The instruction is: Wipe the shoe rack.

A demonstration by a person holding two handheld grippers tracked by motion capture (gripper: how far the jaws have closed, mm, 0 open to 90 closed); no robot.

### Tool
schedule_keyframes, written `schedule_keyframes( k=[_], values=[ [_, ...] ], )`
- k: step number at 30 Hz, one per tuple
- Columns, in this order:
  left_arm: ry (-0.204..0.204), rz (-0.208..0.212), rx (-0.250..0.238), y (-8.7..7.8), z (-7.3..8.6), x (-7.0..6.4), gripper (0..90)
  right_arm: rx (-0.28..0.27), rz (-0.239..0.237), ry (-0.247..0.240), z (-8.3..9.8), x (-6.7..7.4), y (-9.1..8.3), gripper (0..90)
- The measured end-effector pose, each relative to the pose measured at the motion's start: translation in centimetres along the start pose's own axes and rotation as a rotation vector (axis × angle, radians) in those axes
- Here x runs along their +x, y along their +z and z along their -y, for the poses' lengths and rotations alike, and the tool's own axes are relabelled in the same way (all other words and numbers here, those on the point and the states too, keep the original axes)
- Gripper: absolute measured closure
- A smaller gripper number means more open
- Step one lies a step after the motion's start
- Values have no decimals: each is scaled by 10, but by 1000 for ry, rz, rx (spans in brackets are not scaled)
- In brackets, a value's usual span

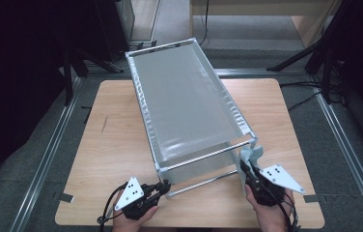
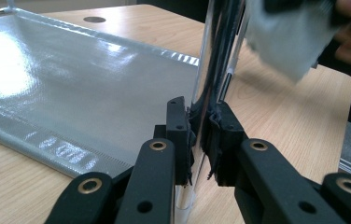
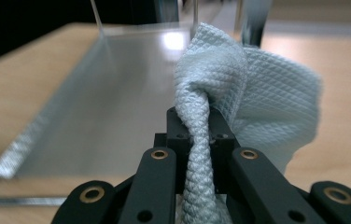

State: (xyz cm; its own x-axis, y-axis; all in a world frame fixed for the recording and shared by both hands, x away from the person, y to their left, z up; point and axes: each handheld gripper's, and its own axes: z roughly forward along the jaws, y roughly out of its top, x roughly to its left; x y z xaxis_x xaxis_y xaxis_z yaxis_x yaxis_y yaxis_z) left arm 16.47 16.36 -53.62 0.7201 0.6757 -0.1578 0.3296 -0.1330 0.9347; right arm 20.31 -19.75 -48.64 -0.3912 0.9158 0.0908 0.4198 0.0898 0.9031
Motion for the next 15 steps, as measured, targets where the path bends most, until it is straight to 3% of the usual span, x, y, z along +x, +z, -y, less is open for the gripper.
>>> schedule_keyframes(
  k=[3,6,9,13,15],
  values=[
    [0,1,0,0,0,0,806,75,14,-16,15,-1,16,833],
    [0,0,-1,0,0,0,806,89,18,-14,16,1,22,834],
    [-1,-1,-1,0,0,0,806,56,17,-33,3,6,20,834],
    [0,-1,-1,0,0,0,806,-54,25,-32,-25,8,6,834],
    [0,0,0,0,0,0,806,-71,32,-48,-30,11,5,833]
  ],
)
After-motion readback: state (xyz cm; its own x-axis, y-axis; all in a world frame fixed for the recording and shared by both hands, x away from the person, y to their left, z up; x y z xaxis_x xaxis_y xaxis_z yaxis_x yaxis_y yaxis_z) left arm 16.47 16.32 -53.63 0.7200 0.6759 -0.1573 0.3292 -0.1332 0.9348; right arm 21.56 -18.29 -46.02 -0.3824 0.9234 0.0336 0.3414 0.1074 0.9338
